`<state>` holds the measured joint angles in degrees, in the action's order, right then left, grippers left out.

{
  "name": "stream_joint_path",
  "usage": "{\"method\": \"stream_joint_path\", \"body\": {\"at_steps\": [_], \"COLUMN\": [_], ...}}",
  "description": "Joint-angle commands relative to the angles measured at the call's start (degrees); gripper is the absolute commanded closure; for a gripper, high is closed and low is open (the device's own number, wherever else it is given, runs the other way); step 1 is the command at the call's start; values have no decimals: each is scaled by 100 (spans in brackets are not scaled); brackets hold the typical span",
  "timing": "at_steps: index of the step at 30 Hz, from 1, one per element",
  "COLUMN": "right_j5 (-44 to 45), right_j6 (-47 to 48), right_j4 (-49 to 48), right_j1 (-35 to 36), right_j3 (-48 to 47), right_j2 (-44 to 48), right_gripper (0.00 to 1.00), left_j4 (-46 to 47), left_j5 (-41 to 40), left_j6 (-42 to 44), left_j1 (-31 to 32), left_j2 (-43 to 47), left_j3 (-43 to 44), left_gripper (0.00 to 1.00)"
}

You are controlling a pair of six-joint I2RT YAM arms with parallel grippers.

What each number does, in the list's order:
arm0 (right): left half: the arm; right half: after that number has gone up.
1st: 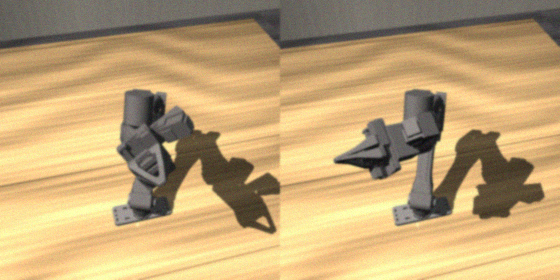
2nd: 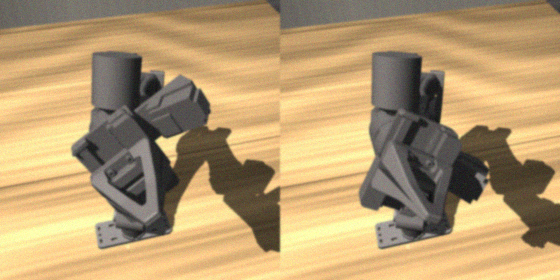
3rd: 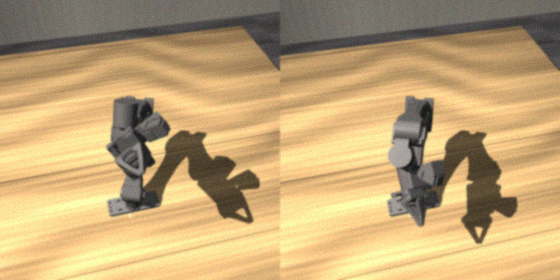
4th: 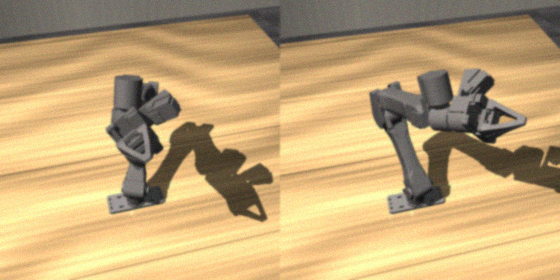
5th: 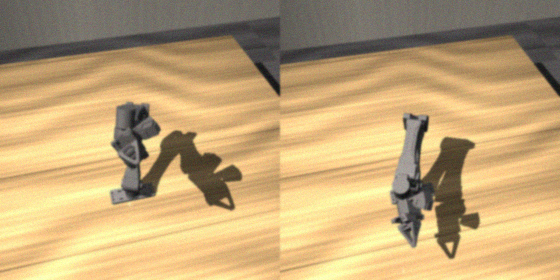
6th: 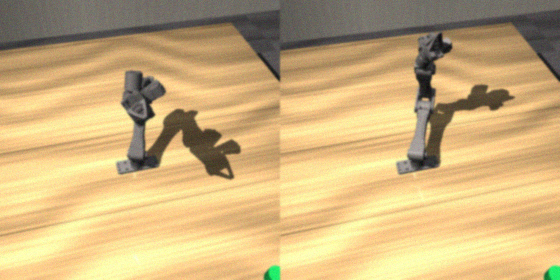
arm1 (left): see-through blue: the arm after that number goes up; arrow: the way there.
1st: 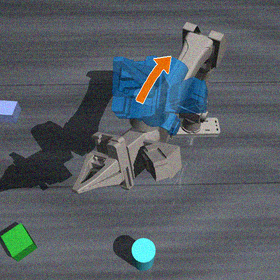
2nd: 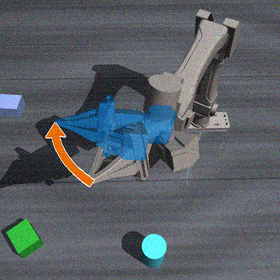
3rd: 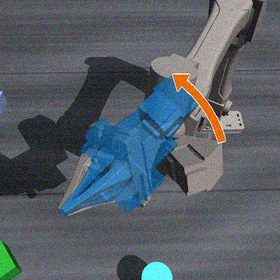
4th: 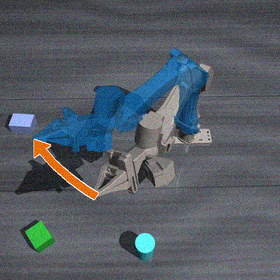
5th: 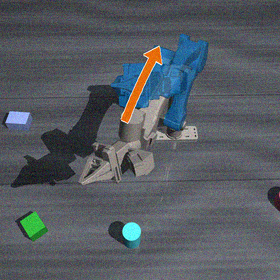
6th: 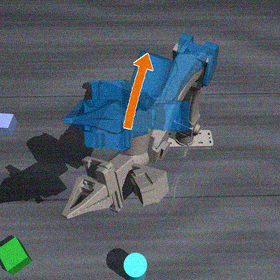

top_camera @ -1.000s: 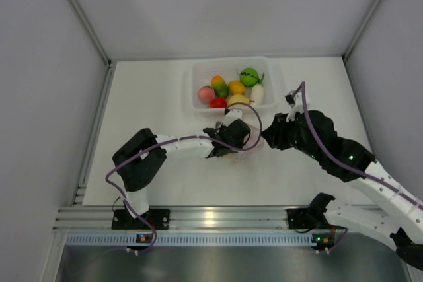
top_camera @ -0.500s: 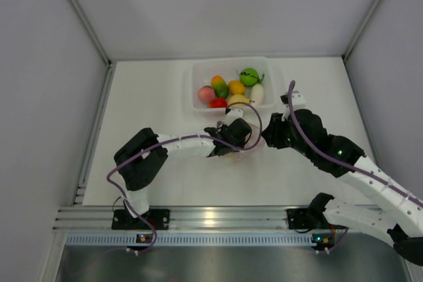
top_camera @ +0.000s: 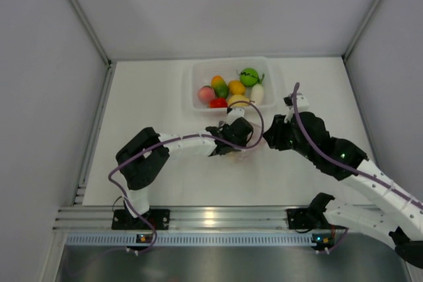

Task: Open the zip-top bag and remove the fake food
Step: Pick up the fake fruit from the zipper food storage bag.

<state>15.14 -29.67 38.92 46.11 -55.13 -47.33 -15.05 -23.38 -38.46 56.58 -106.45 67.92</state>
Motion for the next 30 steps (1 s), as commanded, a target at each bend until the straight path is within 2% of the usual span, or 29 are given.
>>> {"method": "stream_joint_path", "body": {"at_steps": [1,9,14,17,18,23,30], "right_j5": [-63,103,164,427,507,789,851], "right_j6": [-13,23,-21,22,40,137,286], "right_j4": [-182,-507,-780,-859,-859,-964,-1202], "right_j1": [56,56,56,56,48,-14,-40], "right_j3": [-15,2,222,301,310,328,223], "right_j2": [-215,-742,-918,-927,-927,-980,-1226], "right_gripper": [67,66,68,78,85,97,100], "left_j4": [-60,-25,352,773,888,1442,1874], "left_j5": [70,61,333,667,824,1326,1959], "left_j6": [-74,-109,-92,-65,-48,110,505], "left_j1": [64,152,187,196,196,205,283], "left_j2": [-68,37,326,572,643,1030,1189], "left_j3": [195,187,-76,-393,-455,-867,-1141], "left_gripper": [100,100,100,100,100,100,100]}}
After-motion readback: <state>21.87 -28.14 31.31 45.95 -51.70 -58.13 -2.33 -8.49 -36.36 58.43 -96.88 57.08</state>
